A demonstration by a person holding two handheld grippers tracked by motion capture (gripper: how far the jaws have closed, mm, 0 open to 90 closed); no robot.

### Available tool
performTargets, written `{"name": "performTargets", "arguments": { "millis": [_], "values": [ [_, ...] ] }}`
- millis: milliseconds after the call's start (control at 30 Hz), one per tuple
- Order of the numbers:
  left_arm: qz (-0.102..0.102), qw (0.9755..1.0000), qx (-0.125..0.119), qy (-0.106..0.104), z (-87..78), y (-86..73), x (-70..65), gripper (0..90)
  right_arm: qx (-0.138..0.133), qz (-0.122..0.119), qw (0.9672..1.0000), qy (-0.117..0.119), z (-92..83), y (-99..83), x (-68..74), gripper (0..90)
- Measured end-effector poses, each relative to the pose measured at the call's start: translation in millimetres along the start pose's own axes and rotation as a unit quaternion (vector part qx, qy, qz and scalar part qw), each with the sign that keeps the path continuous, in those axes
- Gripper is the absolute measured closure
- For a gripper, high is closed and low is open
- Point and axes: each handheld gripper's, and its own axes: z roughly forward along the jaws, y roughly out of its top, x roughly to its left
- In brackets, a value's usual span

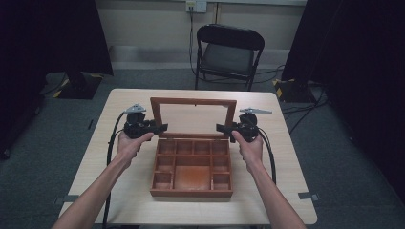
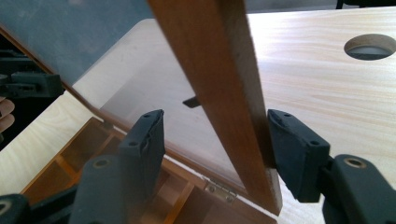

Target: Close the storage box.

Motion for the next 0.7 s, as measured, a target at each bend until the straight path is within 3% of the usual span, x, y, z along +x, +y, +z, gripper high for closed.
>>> {"name": "performTargets", "arguments": {
  "millis": [200,567,700],
  "values": [
    [0.002,1.0,0.001,-0.001,-3.8,-0.8,-4.5,48.5,0.004,-0.007,1.0,0.002,-4.6,-2.0,4.1,36.9],
    [0.005,0.9999,0.004,-0.01,-9.8,-3.8,-14.7,43.5,0.005,0.002,1.0,0.008,-15.6,-8.1,10.7,29.4],
    [0.017,0.9997,0.011,-0.011,-12.6,-6.2,-17.8,41.7,0.012,-0.001,0.9999,0.011,-19.5,-11.8,11.2,26.8]
  ]
}}
